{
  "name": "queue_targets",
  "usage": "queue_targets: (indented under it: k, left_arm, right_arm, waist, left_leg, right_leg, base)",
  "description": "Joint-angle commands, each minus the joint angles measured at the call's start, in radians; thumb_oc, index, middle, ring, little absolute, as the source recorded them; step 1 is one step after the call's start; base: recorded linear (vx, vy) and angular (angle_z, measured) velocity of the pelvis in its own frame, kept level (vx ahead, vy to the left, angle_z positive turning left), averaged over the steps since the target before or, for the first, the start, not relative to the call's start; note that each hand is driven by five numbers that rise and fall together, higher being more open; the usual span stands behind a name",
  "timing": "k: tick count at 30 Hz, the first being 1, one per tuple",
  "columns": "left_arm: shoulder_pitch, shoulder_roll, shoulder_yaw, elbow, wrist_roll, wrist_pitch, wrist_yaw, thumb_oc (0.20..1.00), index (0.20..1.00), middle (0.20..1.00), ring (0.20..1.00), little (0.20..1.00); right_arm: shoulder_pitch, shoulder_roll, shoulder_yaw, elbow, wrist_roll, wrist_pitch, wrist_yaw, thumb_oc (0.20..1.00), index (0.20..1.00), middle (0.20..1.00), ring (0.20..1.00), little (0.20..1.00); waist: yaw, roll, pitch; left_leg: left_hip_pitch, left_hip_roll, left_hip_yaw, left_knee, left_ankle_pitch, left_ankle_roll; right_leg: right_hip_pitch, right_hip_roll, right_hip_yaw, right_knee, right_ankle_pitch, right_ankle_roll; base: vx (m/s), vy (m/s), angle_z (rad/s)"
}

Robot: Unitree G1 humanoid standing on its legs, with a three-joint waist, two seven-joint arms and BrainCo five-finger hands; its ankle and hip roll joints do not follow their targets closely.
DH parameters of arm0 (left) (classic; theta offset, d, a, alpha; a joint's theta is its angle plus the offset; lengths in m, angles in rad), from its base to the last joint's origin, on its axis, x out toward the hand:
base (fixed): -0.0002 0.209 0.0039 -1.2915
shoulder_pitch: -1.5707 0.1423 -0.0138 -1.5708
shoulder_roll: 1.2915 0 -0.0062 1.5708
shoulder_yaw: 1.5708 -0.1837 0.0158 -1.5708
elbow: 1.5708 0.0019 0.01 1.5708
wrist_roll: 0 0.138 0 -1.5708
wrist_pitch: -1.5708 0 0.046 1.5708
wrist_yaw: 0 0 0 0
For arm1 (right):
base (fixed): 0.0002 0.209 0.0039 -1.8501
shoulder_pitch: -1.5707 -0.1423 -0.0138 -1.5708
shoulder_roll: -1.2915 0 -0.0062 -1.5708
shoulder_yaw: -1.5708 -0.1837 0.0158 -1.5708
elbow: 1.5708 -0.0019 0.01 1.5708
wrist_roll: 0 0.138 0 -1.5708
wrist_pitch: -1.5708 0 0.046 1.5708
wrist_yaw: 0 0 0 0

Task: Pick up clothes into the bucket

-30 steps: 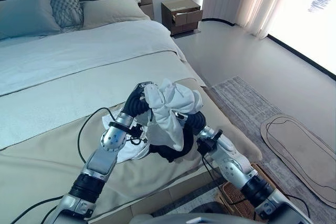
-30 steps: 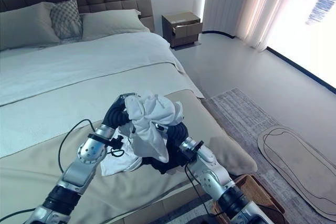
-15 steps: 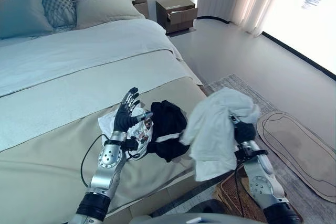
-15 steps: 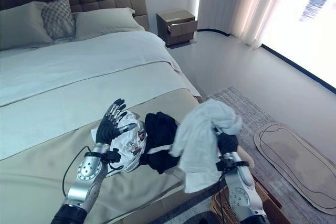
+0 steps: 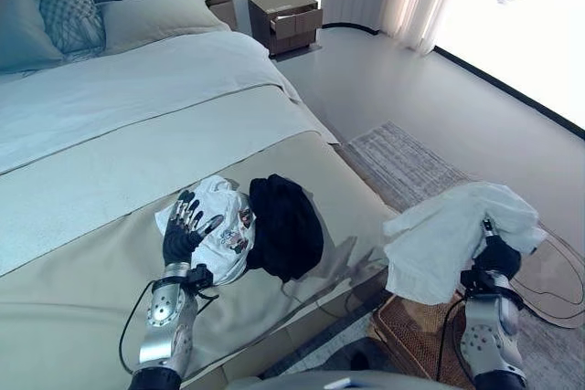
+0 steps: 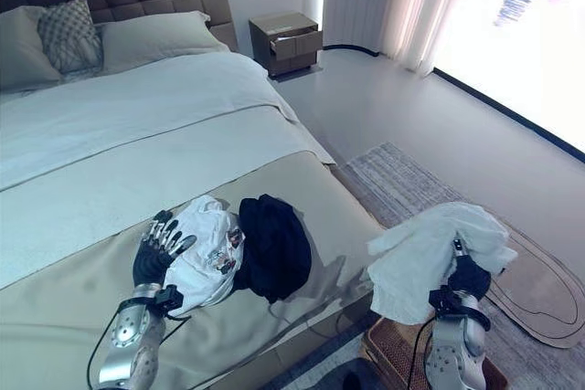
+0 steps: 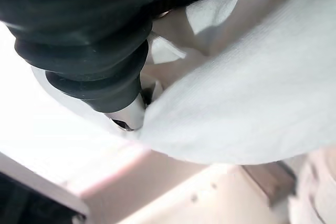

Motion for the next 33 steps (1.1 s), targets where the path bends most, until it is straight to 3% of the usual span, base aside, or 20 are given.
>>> queue_targets:
  k: [1, 9, 15, 21, 33]
  left_arm:
    - [-0.063, 0.033, 0.058, -0.038, 0.031, -0.091, 0.028, 1.000, 1.000, 1.000, 1.000, 1.000]
    - [-0.130, 0.053, 0.045, -0.095, 0.054, -0.136, 0.105, 1.000, 1.000, 1.000, 1.000, 1.000]
    - [-0.177, 0.057, 0.010, -0.126, 0.049, -0.157, 0.144, 1.000, 1.000, 1.000, 1.000, 1.000]
    - [-0.233, 0.063, -0.018, -0.130, 0.069, -0.170, 0.193, 1.000, 1.000, 1.000, 1.000, 1.000]
    - [-0.278, 0.066, -0.075, -0.176, 0.026, -0.198, 0.212, 1.000, 1.000, 1.000, 1.000, 1.000]
  right_arm:
    - [-0.096, -0.047, -0.070, -0.072, -0.040, -0.112, -0.025, 0.200, 0.200, 0.200, 0.200, 0.200]
    - [-0.243, -0.129, -0.051, 0.094, -0.078, -0.138, -0.139, 0.200, 0.200, 0.200, 0.200, 0.200]
    - [-0.341, -0.178, -0.021, 0.176, -0.105, -0.153, -0.205, 0.200, 0.200, 0.200, 0.200, 0.200]
    - [-0.431, -0.234, -0.008, 0.243, -0.109, -0.177, -0.265, 0.200, 0.200, 0.200, 0.200, 0.200]
    - [-0.595, -0.373, -0.007, 0.445, -0.077, -0.191, -0.357, 0.200, 0.200, 0.200, 0.200, 0.200]
  waist:
    - [-0.025, -0.022, 0.063]
    - [-0.032, 0.008, 0.227]
    - [-0.044, 0.030, 0.305]
    - [-0.052, 0.066, 0.340]
    - [-0.037, 0.149, 0.388]
  left_leg:
    - [-0.012, -0.028, 0.032, 0.143, -0.139, 0.030]
    - [-0.169, -0.032, 0.064, 0.273, -0.155, 0.036]
    - [-0.292, -0.031, 0.073, 0.366, -0.171, 0.045]
    - [-0.430, -0.024, 0.094, 0.459, -0.197, 0.050]
    - [-0.543, -0.040, 0.126, 0.456, -0.198, 0.047]
  right_leg:
    - [-0.052, -0.044, -0.061, 0.096, 0.027, 0.011]
    - [-0.245, -0.072, -0.008, 0.225, 0.029, 0.012]
    - [-0.393, -0.082, 0.023, 0.329, 0.011, -0.001]
    - [-0.549, -0.086, 0.077, 0.426, -0.011, -0.014]
    - [-0.713, -0.089, 0.132, 0.455, -0.010, -0.010]
  base:
    - [-0.10, 0.015, -0.11]
    - [-0.22, 0.023, -0.24]
    - [-0.15, -0.015, -0.11]
    - [-0.10, 0.008, -0.05]
    - [-0.03, 0.024, -0.11]
